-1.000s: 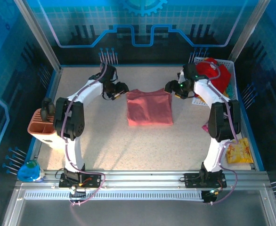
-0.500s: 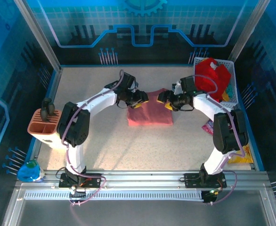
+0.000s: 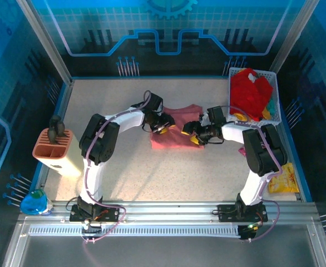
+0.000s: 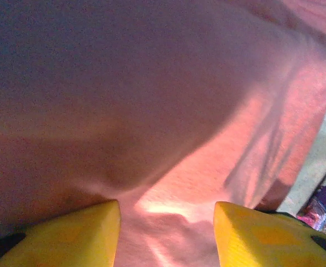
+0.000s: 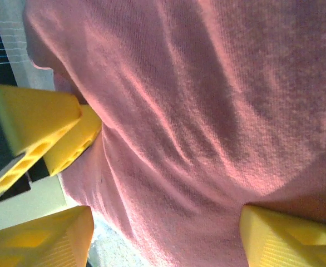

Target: Fold and stack the t-shirts

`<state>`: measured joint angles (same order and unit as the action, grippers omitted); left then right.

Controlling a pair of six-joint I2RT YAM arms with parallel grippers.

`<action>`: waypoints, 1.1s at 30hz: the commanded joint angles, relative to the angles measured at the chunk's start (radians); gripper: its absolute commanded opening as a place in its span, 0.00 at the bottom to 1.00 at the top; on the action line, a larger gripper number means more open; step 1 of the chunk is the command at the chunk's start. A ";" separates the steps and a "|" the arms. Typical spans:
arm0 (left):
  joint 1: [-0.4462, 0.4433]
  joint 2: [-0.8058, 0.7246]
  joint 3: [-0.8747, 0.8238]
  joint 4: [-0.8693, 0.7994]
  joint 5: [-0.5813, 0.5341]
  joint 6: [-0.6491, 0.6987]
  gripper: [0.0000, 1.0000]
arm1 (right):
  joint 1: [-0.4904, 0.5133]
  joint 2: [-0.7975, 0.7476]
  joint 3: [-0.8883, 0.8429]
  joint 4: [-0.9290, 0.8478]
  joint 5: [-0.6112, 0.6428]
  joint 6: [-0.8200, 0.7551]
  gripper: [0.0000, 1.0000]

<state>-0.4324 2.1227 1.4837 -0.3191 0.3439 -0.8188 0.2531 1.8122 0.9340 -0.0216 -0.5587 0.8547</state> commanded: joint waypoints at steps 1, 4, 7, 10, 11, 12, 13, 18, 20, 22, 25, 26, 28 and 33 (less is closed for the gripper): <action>0.051 0.022 0.011 -0.083 -0.051 0.062 0.49 | -0.009 0.017 -0.050 -0.068 0.079 -0.019 0.71; 0.074 0.025 0.024 -0.127 -0.072 0.101 0.49 | -0.016 0.006 -0.049 -0.088 0.092 -0.037 0.70; 0.097 0.010 0.029 -0.165 -0.080 0.133 0.48 | -0.023 -0.013 -0.043 -0.112 0.098 -0.053 0.70; 0.114 -0.032 0.026 -0.197 -0.088 0.153 0.48 | -0.023 -0.039 -0.014 -0.137 0.088 -0.073 0.71; 0.115 -0.054 0.025 -0.201 -0.088 0.159 0.48 | -0.024 -0.046 -0.002 -0.144 0.081 -0.079 0.71; 0.114 -0.081 0.021 -0.202 -0.085 0.161 0.48 | -0.023 -0.054 0.017 -0.151 0.069 -0.085 0.71; 0.113 -0.108 0.015 -0.201 -0.076 0.159 0.48 | -0.023 -0.061 0.036 -0.159 0.059 -0.090 0.72; 0.077 -0.245 -0.030 -0.193 -0.041 0.146 0.48 | -0.019 -0.099 0.155 -0.206 0.041 -0.118 0.73; 0.052 -0.287 -0.073 -0.162 -0.023 0.118 0.49 | -0.018 -0.099 0.197 -0.214 0.050 -0.128 0.74; 0.024 -0.317 -0.126 -0.108 0.003 0.076 0.49 | -0.018 -0.076 0.249 -0.224 0.051 -0.142 0.74; -0.039 -0.338 -0.199 -0.030 0.008 0.020 0.49 | -0.013 -0.017 0.327 -0.229 0.060 -0.155 0.75; -0.058 -0.334 -0.216 -0.011 0.003 0.006 0.49 | -0.012 0.008 0.351 -0.225 0.062 -0.156 0.75; -0.084 -0.313 -0.242 0.023 -0.006 -0.017 0.49 | -0.010 0.061 0.395 -0.213 0.052 -0.151 0.75; -0.097 -0.238 -0.301 0.091 -0.026 -0.043 0.48 | -0.019 0.204 0.496 -0.187 0.045 -0.150 0.75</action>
<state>-0.5362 1.8446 1.2129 -0.2840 0.3298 -0.8268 0.2413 1.9339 1.3842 -0.1978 -0.5079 0.7242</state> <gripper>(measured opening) 0.481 0.753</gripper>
